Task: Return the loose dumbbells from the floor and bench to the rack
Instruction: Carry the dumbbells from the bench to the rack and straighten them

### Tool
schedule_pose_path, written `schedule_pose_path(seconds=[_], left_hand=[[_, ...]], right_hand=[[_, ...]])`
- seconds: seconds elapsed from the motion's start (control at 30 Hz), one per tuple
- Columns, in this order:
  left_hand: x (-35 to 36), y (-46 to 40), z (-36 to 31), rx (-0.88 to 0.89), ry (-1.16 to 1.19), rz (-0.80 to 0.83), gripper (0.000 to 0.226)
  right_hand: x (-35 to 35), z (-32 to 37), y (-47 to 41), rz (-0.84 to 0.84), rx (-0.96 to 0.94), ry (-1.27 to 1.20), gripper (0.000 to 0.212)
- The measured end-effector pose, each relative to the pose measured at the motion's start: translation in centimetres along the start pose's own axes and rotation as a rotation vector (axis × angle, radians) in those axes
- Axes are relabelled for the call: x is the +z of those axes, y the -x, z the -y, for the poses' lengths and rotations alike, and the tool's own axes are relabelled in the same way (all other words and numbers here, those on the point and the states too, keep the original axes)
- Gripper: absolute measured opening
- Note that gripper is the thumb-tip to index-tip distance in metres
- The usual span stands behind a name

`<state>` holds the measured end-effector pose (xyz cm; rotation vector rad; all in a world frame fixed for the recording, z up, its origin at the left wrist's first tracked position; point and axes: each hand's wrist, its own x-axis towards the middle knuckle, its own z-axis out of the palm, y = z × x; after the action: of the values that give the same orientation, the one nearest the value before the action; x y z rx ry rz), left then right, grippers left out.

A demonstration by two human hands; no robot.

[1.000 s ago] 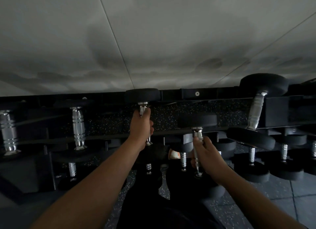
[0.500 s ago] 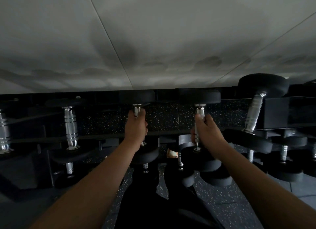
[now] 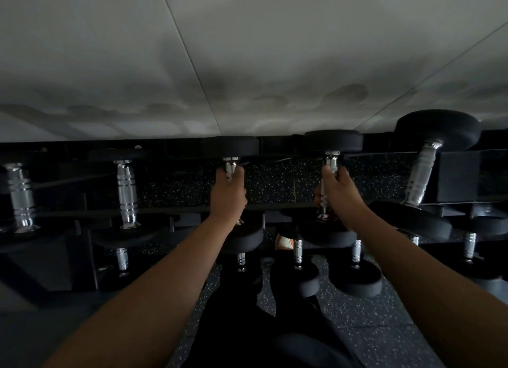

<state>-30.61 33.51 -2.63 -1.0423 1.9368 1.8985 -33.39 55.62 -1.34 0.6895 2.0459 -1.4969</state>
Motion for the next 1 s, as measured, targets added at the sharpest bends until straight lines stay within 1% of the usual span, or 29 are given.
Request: schedule_pose_path(seconds=[0.13,0.23,0.43,0.57,0.67,0.7,0.8,0.83,0.9,1.0], left_hand=[[-0.2,-0.1,0.2,0.000,0.002,0.011,0.027],[-0.3,-0.4,0.6,0.006,-0.057,0.003,0.030],[-0.2,-0.6,1.3,0.043,-0.138,-0.031,0.045],[0.1,0.2,0.7,0.057,-0.206,-0.056,0.038],[0.7,1.2,0.3,0.079,-0.298,-0.131,0.042],[1.0,1.7,0.2,0.093,-0.322,-0.151,0.047],[2.3,2.8,0.3,0.116,-0.431,-0.197,0.078],[2.8,3.3,0.4,0.124,-0.486,-0.228,0.083],[4.1,4.7,0.4,0.197,-0.595,-0.278,0.081],[7.2,6.8,0.5,0.371,-0.693,-0.233,0.072]], right_hand=[[0.0,-0.4,-0.1,-0.009,0.005,0.012,0.022],[-0.1,-0.6,-0.1,-0.009,-0.001,0.034,0.020],[0.0,-0.9,0.1,-0.039,-0.034,0.106,0.018],[-0.4,-1.1,1.0,-0.060,-0.068,0.246,0.032],[-1.1,-1.4,1.7,-0.019,-0.078,0.377,0.049],[-1.5,-1.5,1.9,-0.003,-0.078,0.414,0.053],[-3.0,-1.3,2.6,0.008,-0.107,0.547,0.063],[-3.6,-1.0,3.0,0.007,-0.116,0.581,0.066],[-4.9,-0.5,3.8,0.011,-0.137,0.630,0.069],[-7.8,0.3,5.1,0.007,-0.253,0.711,0.068]])
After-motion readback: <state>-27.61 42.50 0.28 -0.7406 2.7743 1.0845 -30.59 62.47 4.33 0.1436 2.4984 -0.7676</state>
